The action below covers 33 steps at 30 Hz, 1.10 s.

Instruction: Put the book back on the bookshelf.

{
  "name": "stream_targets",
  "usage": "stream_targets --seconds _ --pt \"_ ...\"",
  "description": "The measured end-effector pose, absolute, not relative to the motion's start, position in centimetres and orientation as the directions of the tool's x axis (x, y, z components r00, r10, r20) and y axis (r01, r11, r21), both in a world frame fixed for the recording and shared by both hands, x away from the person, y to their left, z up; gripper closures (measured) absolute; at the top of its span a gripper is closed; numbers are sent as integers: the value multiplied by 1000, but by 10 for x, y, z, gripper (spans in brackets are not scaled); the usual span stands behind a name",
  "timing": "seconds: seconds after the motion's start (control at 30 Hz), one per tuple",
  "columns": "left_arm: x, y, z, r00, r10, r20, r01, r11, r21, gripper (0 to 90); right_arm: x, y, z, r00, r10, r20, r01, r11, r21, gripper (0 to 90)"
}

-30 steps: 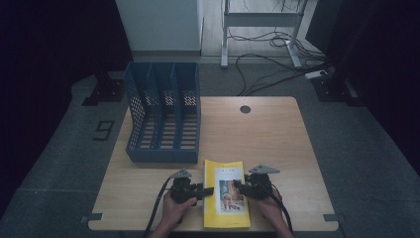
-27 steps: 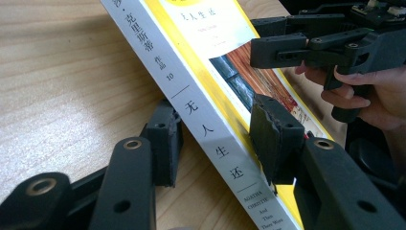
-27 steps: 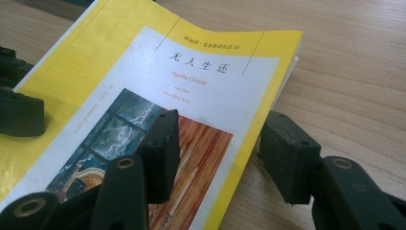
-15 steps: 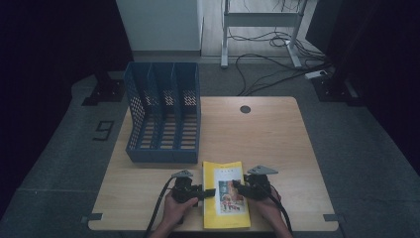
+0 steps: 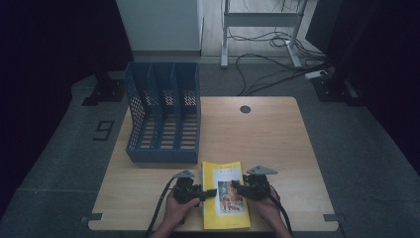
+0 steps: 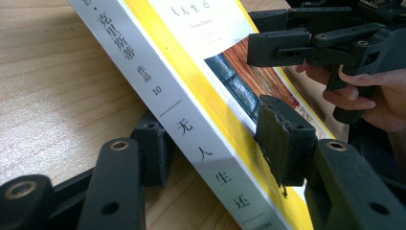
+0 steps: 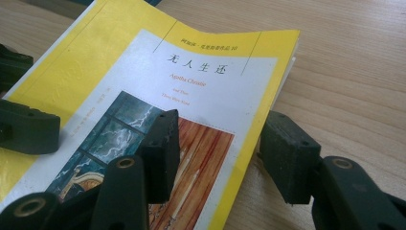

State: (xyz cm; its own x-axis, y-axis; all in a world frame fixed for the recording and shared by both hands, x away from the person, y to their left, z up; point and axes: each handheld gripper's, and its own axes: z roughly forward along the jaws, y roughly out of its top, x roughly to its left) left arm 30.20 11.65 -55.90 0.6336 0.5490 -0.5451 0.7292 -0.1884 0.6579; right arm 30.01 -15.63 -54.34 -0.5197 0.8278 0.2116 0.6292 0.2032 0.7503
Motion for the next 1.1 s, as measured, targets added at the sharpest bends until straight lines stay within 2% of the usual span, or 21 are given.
stream_targets --seconds 0.3,0.57,0.9,1.1 --pt "302 117 -559 633 547 -548 731 -188 657 489 300 -155 -544 -520 826 220 631 198 750 481" --pt "302 119 -559 623 552 -553 736 -175 654 525 299 -154 -544 -525 825 210 623 205 755 482" --pt "291 119 -544 680 585 -442 650 -203 732 575 296 -151 -541 -538 818 204 596 199 778 481" --pt "288 124 -537 694 586 -418 619 -190 762 607 296 -153 -540 -556 796 239 586 173 791 471"
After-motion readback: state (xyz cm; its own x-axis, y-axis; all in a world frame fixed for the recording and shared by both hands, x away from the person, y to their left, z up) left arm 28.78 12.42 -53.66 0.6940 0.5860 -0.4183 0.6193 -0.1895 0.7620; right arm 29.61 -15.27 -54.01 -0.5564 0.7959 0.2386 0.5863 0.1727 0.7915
